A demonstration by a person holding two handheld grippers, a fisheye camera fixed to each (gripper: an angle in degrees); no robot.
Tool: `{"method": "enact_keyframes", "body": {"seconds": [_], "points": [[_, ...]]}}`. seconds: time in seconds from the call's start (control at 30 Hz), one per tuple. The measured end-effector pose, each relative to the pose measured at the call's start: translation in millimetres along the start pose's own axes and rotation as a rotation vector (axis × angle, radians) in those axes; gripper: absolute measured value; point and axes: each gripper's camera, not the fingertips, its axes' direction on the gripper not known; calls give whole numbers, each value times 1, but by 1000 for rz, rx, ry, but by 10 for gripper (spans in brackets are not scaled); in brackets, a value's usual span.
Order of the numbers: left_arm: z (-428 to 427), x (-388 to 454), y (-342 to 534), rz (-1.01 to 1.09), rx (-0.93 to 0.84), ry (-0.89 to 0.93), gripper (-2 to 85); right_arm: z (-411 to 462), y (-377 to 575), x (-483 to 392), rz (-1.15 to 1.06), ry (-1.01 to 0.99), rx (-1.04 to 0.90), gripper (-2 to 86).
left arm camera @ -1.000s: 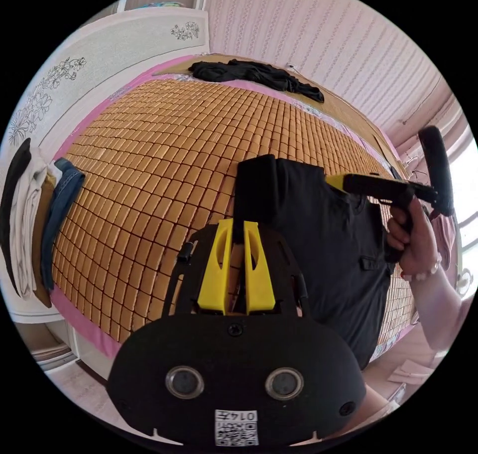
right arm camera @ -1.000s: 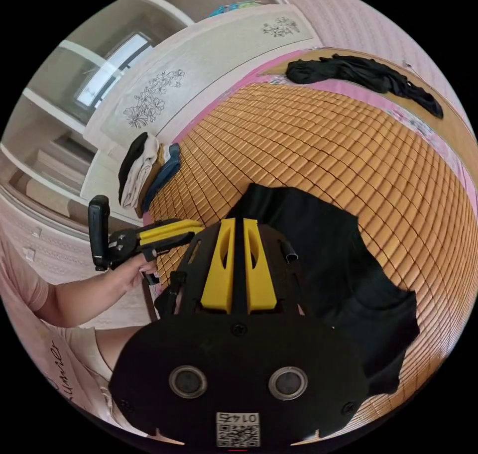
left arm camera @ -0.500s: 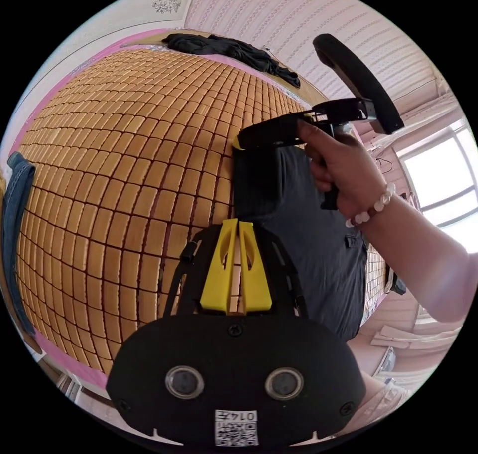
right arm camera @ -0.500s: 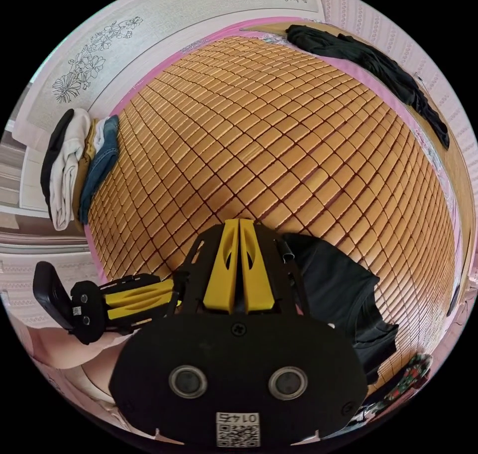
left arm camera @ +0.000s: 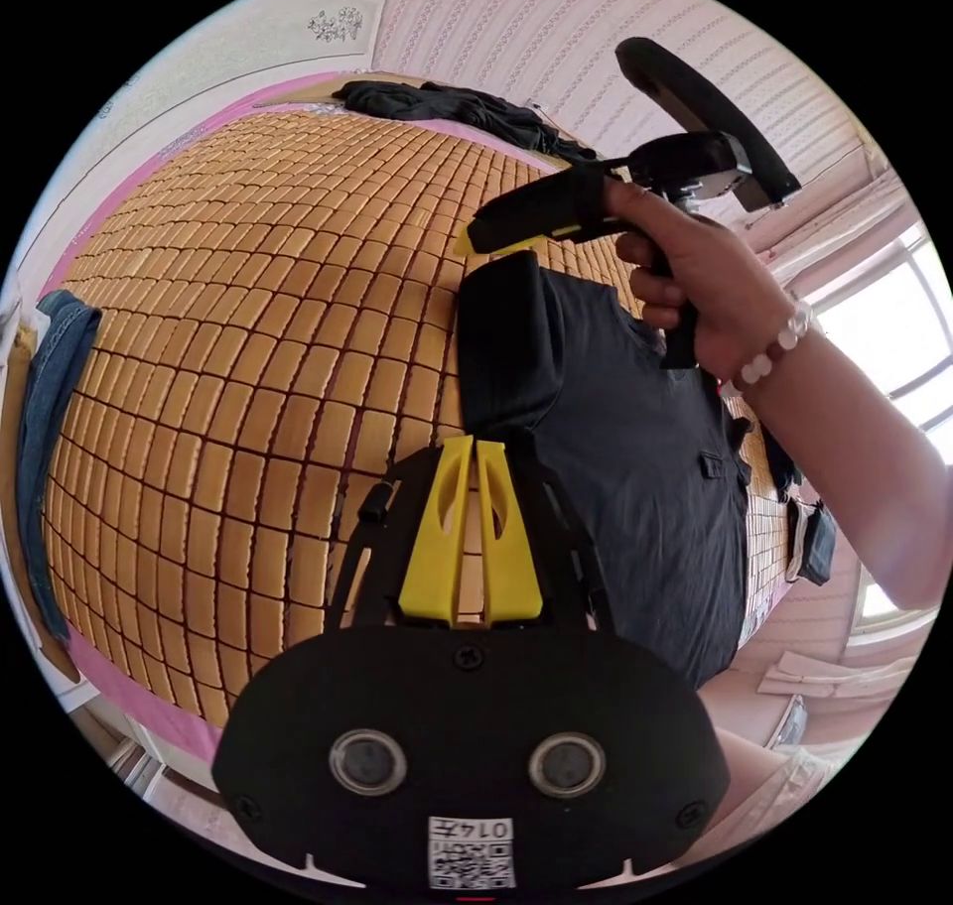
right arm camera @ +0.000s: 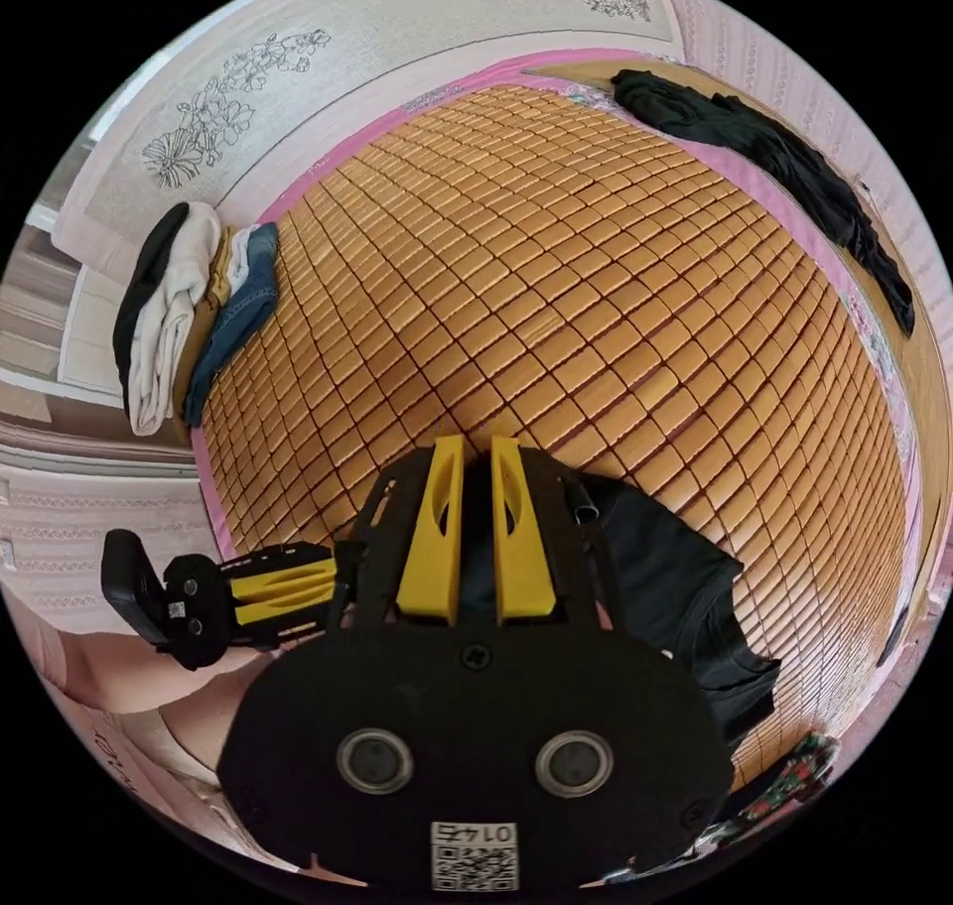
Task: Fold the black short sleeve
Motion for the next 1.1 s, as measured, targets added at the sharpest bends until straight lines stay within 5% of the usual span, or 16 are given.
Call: {"method": "enact_keyframes", "body": {"seconds": [0.13, 0.37, 0.53, 0.8, 1.1], "points": [[-12, 15, -11, -1, -7, -15, -10, 40, 6, -8, -87, 100, -93, 1], [-65, 52, -21, 40, 111, -18, -10, 39, 6, 17, -112, -181, 20, -4], [-36, 47, -27, -31, -12, -60, -9, 77, -3, 25, -82, -118, -32, 26], [-87, 54, -21, -93, 74, 4, 26, -1, 35, 39, -27, -74, 166, 26], [-68, 80, -37, -180, 40, 30, 76, 61, 48, -7, -111, 1, 8, 56]]}}
